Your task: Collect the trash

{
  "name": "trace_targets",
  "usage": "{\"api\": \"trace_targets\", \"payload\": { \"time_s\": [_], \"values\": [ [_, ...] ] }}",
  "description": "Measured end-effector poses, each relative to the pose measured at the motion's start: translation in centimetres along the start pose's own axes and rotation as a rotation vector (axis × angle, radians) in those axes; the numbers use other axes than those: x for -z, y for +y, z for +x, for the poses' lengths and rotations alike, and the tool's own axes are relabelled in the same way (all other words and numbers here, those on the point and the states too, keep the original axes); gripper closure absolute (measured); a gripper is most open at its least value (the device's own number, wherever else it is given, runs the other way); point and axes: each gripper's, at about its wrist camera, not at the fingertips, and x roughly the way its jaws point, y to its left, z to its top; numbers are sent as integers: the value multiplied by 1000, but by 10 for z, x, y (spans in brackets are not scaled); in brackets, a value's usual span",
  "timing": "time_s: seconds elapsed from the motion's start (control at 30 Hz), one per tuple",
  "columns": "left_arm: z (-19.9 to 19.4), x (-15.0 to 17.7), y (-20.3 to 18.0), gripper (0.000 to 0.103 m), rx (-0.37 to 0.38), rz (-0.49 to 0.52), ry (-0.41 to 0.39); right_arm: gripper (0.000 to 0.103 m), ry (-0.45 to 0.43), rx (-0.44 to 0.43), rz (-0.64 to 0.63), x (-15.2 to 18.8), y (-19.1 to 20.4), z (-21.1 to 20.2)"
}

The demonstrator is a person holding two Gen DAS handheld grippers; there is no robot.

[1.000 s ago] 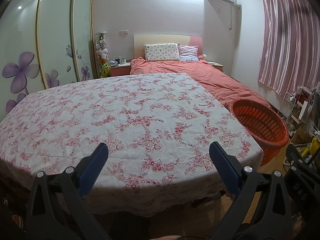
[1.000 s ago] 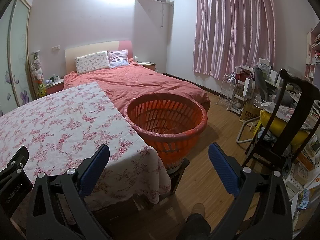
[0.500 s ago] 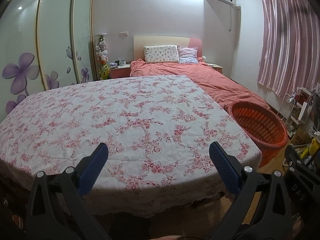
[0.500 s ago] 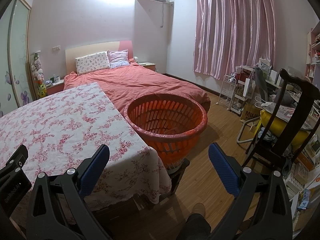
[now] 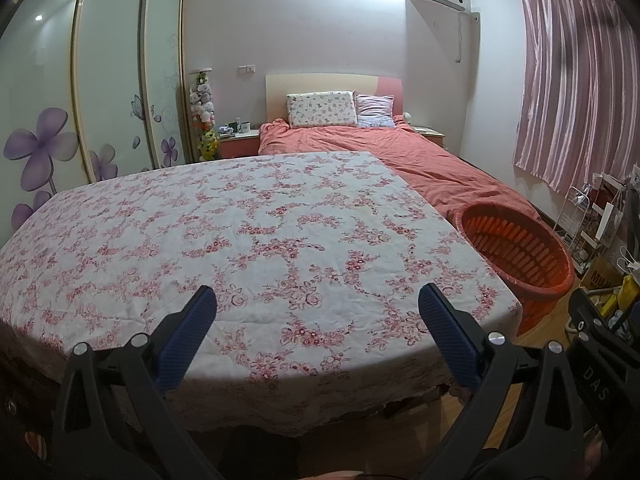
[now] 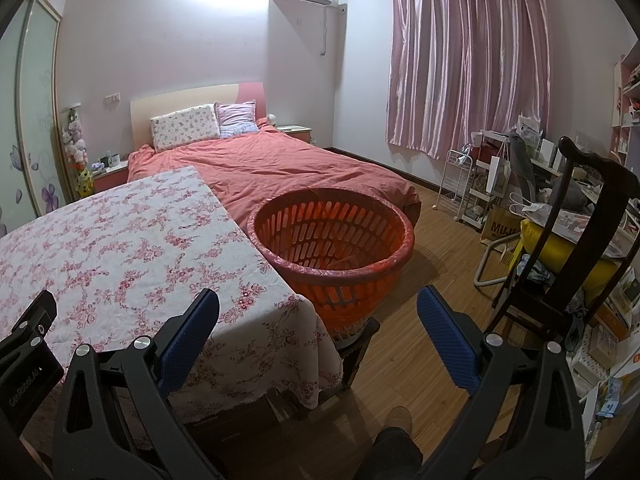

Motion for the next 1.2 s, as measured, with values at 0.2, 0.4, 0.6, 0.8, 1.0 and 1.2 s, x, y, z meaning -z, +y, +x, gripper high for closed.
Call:
{"api": "trace_targets", "payload": {
  "time_s": [0.2, 0.4, 0.6, 0.8, 1.0, 1.2],
  "values": [
    [0, 0, 0, 4, 0, 0, 1, 5, 0, 0, 0, 1, -2, 0],
    [0, 0, 0, 4, 0, -1, 1, 5, 0, 0, 0, 1, -2, 0],
    [0, 0, 0, 4, 0, 0, 0, 5, -1, 0, 1, 0, -1, 0],
    [0, 0, 0, 4, 0, -1, 1, 5, 0, -1, 0, 1, -2, 0],
    [0, 0, 0, 4, 0, -1, 1, 5, 0, -1, 0, 1, -2, 0],
    [0, 0, 0, 4, 0, -1, 1, 5, -1, 0, 1, 0, -2, -1]
  ]
}}
